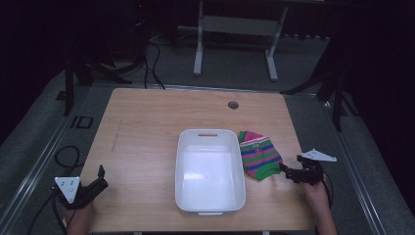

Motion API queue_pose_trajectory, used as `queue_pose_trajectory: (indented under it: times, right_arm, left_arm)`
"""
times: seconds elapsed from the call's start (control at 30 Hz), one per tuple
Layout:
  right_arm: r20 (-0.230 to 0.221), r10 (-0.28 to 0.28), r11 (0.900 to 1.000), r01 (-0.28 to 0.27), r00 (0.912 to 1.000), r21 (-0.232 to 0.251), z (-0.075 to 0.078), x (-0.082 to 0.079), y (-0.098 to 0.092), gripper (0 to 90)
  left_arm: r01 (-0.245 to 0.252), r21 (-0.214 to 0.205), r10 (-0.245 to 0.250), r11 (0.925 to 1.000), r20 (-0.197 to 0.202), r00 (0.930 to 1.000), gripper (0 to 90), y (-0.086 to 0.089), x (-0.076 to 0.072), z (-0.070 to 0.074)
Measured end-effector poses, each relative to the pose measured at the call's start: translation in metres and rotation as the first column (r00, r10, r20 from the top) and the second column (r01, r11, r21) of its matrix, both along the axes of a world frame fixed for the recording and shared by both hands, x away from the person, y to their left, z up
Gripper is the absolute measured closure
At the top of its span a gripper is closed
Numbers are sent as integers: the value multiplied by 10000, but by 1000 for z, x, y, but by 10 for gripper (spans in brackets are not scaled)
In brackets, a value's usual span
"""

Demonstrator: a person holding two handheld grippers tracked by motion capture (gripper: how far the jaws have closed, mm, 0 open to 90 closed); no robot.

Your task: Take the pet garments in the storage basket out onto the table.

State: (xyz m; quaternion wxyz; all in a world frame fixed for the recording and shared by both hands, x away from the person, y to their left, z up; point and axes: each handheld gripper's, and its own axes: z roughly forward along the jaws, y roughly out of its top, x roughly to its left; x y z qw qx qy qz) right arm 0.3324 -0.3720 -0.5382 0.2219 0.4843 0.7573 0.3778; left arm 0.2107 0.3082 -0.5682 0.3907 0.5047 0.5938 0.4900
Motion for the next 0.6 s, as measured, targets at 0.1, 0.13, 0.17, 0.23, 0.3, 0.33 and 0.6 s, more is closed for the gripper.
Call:
queue_pose_trajectory:
  times: [0.1, 0.13, 0.17, 0.23, 0.3, 0.33, 0.6]
  right_arm:
    - [48, -210, 9998, 210, 9998, -38, -5, -8, -6, 127]
    - [39, -288, 9996, 289, 9996, -11, -6, -11, -7, 127]
    - [76, -369, 9993, 369, 9993, -18, -8, -14, -9, 127]
    - [175, -504, 9987, 503, 9986, 48, -10, -20, -13, 129]
    - [225, -577, 9983, 575, 9981, 79, -10, -22, -14, 130]
    - [361, -699, 9975, 697, 9969, 67, -10, -26, -16, 131]
    - [1169, -1423, 9897, 1396, 9829, 315, -13, -50, -24, 135]
  left_arm:
    - [1, -1, -1, 10000, 1, 10000, 20, 0, 0, 0]
    - [-2, 1, 2, 10000, -5, 10000, 20, 0, 0, 0]
    - [0, 5, 0, 10000, -4, 10000, 20, 0, 0, 0]
    - [-2, 11, 2, 10000, -2, 10000, 20, 0, 0, 0]
    - [-6, 12, 6, 10000, -4, 10000, 20, 0, 0, 0]
    - [-11, 13, 11, 10000, -10, 10000, 20, 0, 0, 0]
    - [-18, 40, 19, 10000, -25, 10000, 20, 0, 0, 0]
